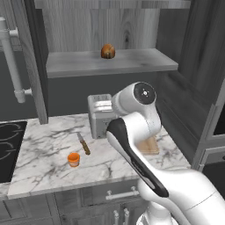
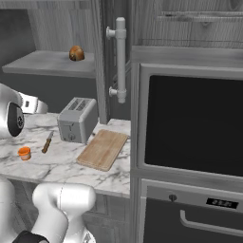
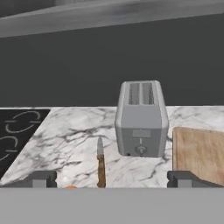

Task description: Pick the bread, place it on the cutting board, pick the jam, place it on the counter, and close the cabinet.

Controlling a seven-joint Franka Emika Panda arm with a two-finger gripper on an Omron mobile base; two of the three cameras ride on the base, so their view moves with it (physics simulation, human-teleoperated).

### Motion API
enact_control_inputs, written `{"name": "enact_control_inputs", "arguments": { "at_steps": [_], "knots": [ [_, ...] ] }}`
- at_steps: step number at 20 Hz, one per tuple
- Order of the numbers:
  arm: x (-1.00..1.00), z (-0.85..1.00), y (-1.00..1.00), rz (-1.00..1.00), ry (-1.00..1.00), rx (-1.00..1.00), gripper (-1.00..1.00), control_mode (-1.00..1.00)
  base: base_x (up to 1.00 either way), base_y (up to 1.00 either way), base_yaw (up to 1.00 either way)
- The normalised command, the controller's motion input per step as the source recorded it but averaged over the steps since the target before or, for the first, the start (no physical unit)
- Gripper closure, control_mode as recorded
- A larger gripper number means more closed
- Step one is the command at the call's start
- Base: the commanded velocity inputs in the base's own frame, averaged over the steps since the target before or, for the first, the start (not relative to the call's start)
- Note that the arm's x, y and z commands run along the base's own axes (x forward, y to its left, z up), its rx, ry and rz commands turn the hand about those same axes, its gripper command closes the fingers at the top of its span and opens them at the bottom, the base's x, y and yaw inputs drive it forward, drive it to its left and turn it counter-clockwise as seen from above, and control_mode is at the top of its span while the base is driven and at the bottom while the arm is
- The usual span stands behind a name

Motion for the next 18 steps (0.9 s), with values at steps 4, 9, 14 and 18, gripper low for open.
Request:
{"name": "enact_control_inputs", "arguments": {
  "at_steps": [4,9,14,18],
  "knots": [
    [-0.3,0.54,-0.06,0.0,0.0,0.0,-1.0,-1.0,0.0,0.0,0.0],
    [-0.33,0.52,-0.14,0.0,0.0,0.0,-1.0,-1.0,0.0,0.0,0.0],
    [-0.19,0.48,-0.21,0.0,0.0,0.0,-1.0,-1.0,0.0,0.0,0.0],
    [-0.11,0.4,-0.27,0.0,0.0,0.0,-1.0,-1.0,0.0,0.0,0.0]
  ]
}}
